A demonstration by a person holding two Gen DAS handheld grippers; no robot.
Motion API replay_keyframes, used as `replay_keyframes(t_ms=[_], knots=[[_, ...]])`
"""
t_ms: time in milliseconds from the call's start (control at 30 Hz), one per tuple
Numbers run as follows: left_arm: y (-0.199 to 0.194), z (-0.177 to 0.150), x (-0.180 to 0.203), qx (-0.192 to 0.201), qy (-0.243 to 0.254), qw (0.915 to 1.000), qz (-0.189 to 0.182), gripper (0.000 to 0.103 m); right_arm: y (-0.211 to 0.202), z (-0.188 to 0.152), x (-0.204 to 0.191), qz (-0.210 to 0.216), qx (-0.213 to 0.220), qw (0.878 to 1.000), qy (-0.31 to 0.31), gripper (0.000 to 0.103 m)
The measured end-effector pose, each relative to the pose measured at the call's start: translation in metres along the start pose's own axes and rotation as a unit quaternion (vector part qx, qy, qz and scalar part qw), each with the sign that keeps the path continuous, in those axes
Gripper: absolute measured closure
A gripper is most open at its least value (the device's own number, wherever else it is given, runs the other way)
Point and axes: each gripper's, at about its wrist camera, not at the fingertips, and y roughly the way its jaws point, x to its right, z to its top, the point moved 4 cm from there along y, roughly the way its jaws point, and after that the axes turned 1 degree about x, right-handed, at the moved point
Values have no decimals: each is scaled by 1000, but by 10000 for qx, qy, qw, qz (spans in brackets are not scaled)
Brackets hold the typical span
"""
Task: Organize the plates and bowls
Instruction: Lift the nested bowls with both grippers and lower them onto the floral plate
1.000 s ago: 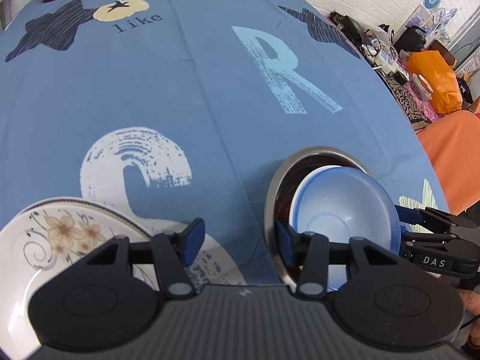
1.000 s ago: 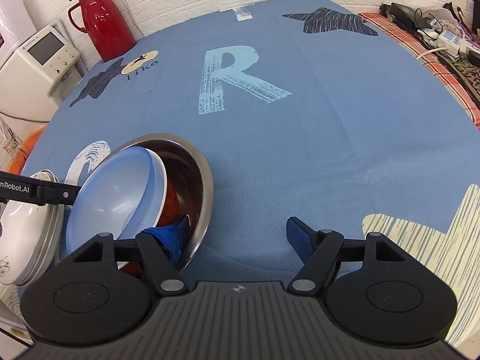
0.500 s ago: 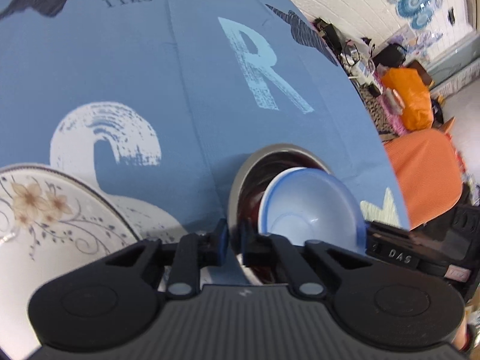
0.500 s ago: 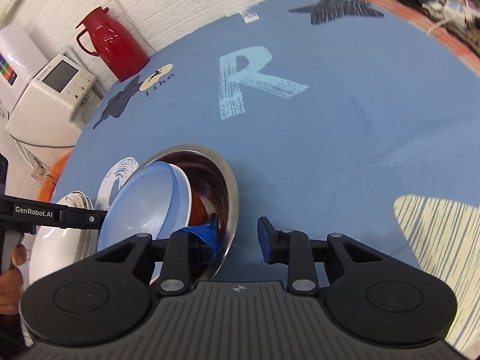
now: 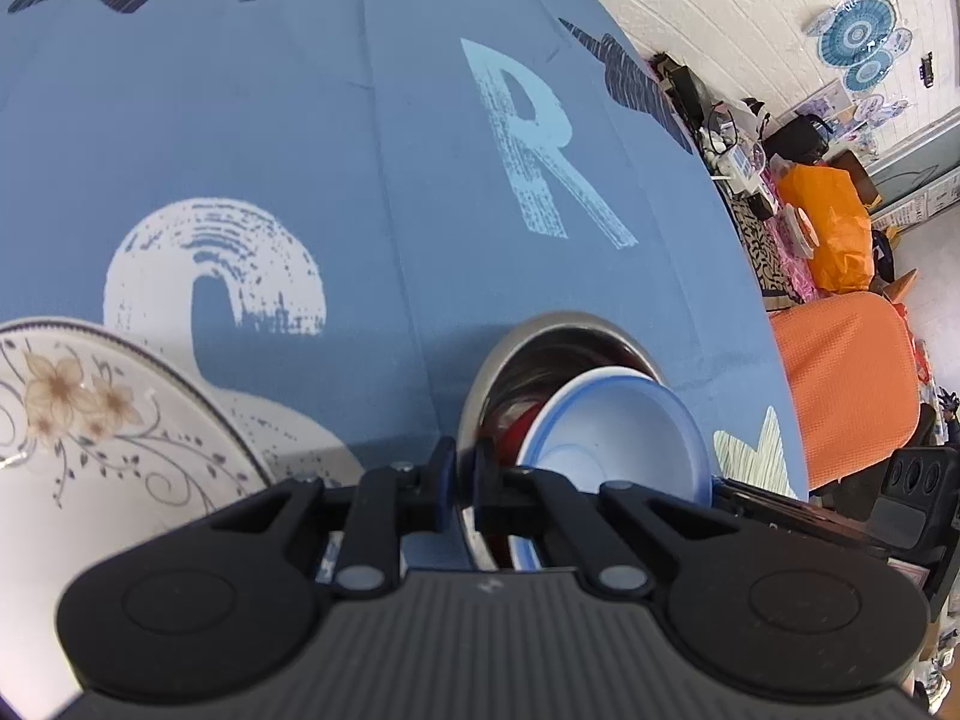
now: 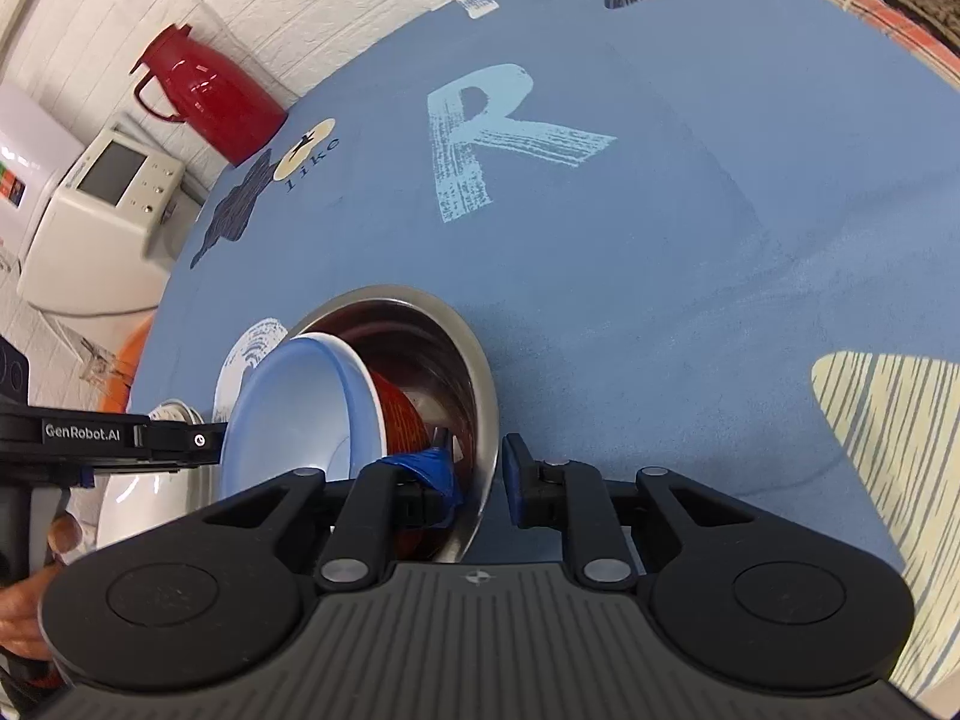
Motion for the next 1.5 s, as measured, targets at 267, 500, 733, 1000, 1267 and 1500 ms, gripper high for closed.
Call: replay_keyframes(t_ms=[267, 500, 733, 1000, 1267, 1500], knots=[[-1, 18, -2, 10, -161, 9999, 26, 103, 7, 16, -2, 174, -157, 9989, 410, 101], [5, 16, -8, 110, 144, 9995, 255, 103, 20, 16, -13, -78, -186, 9997, -116, 99], [4, 16, -11, 162, 150, 9996, 163, 103, 21, 20, -19, -503, -145, 9963, -678, 92], [2, 14, -8, 107, 175, 9994, 290, 103, 20, 20, -21, -101, -265, 9977, -608, 103], [-15, 23, -7, 107, -41, 9996, 249, 103, 12, 25, -35, -94, -417, 9987, -267, 103], [-90, 19, -30, 652, -221, 9967, 435, 103, 3, 36, -104, 116, -369, 9945, -978, 103]])
